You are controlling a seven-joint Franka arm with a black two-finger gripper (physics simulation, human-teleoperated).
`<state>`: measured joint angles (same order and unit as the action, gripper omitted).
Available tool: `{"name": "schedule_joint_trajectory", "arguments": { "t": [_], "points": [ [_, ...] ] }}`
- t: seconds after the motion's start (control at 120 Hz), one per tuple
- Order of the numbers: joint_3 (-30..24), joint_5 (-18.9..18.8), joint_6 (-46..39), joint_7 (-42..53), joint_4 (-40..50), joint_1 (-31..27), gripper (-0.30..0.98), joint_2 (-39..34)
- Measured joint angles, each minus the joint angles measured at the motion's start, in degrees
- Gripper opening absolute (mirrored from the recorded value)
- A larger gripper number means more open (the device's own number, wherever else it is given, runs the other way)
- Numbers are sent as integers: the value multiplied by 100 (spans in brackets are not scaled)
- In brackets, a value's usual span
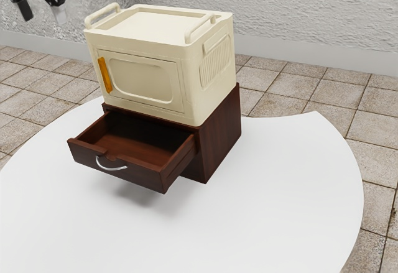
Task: Push the drawer handle with one arm to close the drawer
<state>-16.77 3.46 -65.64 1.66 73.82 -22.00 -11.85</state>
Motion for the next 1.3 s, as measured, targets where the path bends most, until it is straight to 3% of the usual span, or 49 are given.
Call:
{"name": "schedule_joint_trajectory", "arguments": {
  "t": [0.092,0.183,0.258,0.325,0.592,0.842,0.908,1.1,1.3],
  "points": [
    [93,109,-215,-98,2371,-28,69,-1808],
    [307,263,-572,-166,4659,340,69,-3665],
    [323,401,-962,-214,6182,681,69,-4657],
    [341,513,-1230,-252,6755,793,69,-4980],
    [187,591,-2375,-255,7643,665,69,-4592],
    [-44,513,-3233,44,7708,348,67,-3911],
    [-78,507,-3406,150,7751,412,59,-3843],
    [-41,500,-3959,525,7788,375,16,-3215],
    [-36,476,-4592,987,7726,364,-2,-2851]
  ]
}}
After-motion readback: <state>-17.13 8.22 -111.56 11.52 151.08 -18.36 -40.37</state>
